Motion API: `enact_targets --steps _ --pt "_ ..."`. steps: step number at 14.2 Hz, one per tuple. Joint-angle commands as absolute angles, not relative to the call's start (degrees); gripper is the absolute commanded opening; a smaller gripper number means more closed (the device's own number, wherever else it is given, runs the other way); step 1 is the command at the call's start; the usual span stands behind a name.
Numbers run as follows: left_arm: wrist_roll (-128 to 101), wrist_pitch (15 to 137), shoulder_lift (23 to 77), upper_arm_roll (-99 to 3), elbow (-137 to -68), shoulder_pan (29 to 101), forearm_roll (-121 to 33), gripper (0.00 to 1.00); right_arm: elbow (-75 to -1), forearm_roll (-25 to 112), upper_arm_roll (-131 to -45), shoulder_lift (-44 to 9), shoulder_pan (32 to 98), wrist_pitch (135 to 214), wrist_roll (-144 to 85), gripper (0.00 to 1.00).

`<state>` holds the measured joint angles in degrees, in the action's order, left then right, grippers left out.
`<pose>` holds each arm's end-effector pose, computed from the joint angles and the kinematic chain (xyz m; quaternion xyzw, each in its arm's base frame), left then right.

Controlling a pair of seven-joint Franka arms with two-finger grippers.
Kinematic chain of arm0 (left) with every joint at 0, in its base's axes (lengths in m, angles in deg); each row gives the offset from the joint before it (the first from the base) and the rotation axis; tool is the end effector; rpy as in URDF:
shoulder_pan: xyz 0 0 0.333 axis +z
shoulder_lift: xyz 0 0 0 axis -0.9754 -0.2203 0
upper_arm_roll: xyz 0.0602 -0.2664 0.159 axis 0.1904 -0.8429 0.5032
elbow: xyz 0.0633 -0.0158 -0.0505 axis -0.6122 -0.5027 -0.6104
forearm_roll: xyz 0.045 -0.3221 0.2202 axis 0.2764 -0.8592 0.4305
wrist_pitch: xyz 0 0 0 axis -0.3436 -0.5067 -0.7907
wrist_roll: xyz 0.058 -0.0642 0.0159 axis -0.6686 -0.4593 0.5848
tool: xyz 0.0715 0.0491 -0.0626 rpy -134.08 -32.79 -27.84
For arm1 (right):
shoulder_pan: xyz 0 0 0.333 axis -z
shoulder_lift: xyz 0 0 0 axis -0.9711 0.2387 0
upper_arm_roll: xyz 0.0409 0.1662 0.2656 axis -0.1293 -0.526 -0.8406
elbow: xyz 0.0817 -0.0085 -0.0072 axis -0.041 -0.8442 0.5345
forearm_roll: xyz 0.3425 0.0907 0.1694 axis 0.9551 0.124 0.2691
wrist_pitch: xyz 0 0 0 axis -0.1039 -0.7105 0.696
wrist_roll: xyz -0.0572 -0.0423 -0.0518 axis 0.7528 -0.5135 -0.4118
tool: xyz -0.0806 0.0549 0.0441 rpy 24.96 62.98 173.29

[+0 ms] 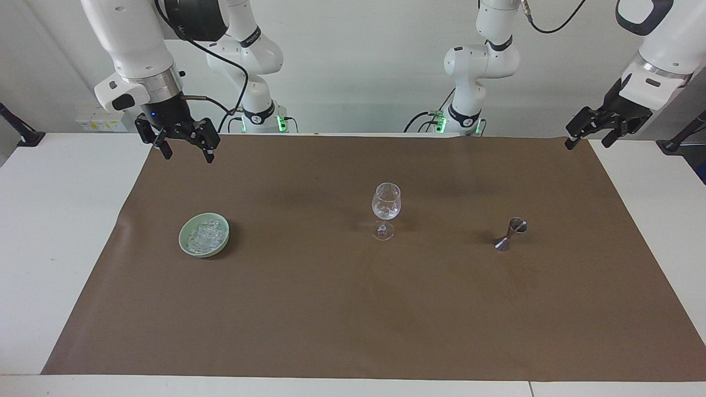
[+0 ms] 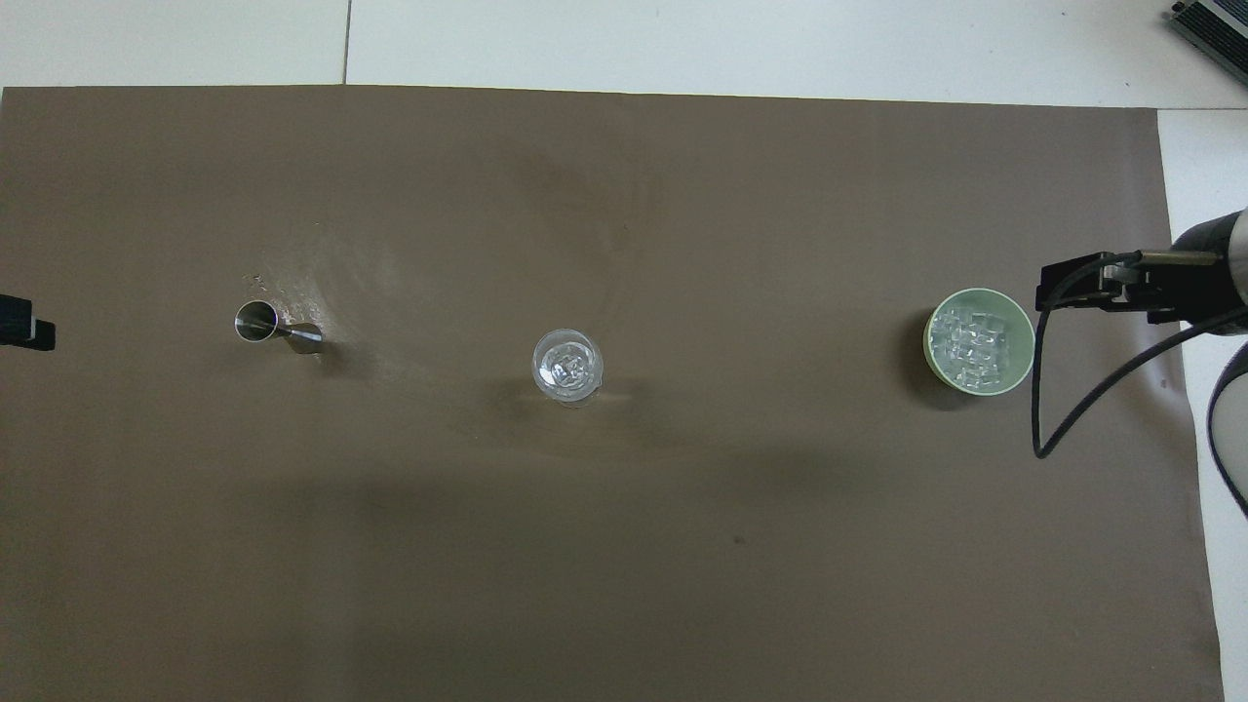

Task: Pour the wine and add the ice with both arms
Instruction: 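Open the right gripper and withdraw it from the green cup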

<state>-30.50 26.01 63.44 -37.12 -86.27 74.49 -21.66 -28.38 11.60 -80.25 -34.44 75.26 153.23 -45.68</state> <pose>0.5301 0.0433 0.6339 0.9991 0.0301 -0.0039 0.0311 0.5555 0.0030 0.6182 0.9972 -0.0651 0.0354 0.0057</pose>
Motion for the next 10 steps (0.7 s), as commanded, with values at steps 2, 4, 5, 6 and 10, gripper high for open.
enact_targets --steps 2,4,5,6,10 --pt "-30.9 27.1 64.8 -36.7 -88.0 74.1 -21.7 1.00 -28.6 12.8 -78.4 -36.6 75.8 149.6 -41.4 1.00" --pt "-30.9 27.1 64.8 -36.7 -88.0 74.1 -21.7 1.00 -29.1 12.7 -78.1 -37.2 76.0 148.3 -39.9 1.00" --pt "-30.9 27.1 64.8 -36.7 -88.0 74.1 -21.7 1.00 -28.6 12.3 -77.4 -37.2 75.9 148.2 -39.1 1.00" --pt "-30.9 27.1 64.8 -36.7 -88.0 74.1 -21.7 1.00 -28.4 11.8 -77.2 -37.2 75.5 148.0 -38.8 1.00" --pt "-30.9 27.1 64.8 -36.7 -88.0 74.1 -21.7 1.00 -26.7 11.9 -77.7 -37.3 75.1 142.8 -38.7 1.00"
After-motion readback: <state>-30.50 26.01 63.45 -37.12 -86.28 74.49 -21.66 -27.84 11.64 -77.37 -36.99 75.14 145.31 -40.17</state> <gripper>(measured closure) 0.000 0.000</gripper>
